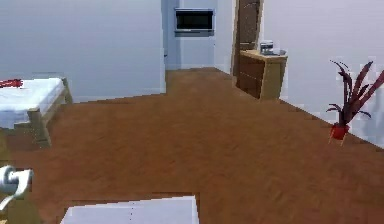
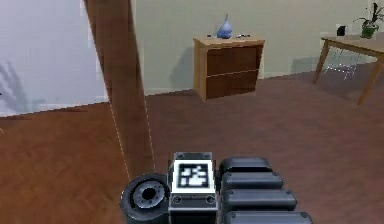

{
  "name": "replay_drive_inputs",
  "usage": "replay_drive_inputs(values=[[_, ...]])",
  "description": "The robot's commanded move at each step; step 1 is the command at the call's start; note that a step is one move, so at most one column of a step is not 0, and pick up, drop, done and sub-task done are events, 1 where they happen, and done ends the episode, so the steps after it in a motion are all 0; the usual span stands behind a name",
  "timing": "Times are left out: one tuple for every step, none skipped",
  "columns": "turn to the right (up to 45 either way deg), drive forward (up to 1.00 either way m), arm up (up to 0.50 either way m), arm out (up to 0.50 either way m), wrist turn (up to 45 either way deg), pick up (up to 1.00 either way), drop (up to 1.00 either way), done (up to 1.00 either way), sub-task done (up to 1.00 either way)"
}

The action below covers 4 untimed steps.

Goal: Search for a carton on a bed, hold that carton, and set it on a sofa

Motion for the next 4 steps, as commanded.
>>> replay_drive_inputs(values=[[0.0,0.25,0.0,0.0,0.0,0.0,0.0,0.0,0.0],[6.0,0.0,0.0,0.0,0.0,0.0,0.0,0.0,0.0],[0.0,1.0,0.0,0.0,0.0,0.0,0.0,0.0,0.0],[0.0,1.0,0.0,0.0,0.0,0.0,0.0,0.0,0.0]])
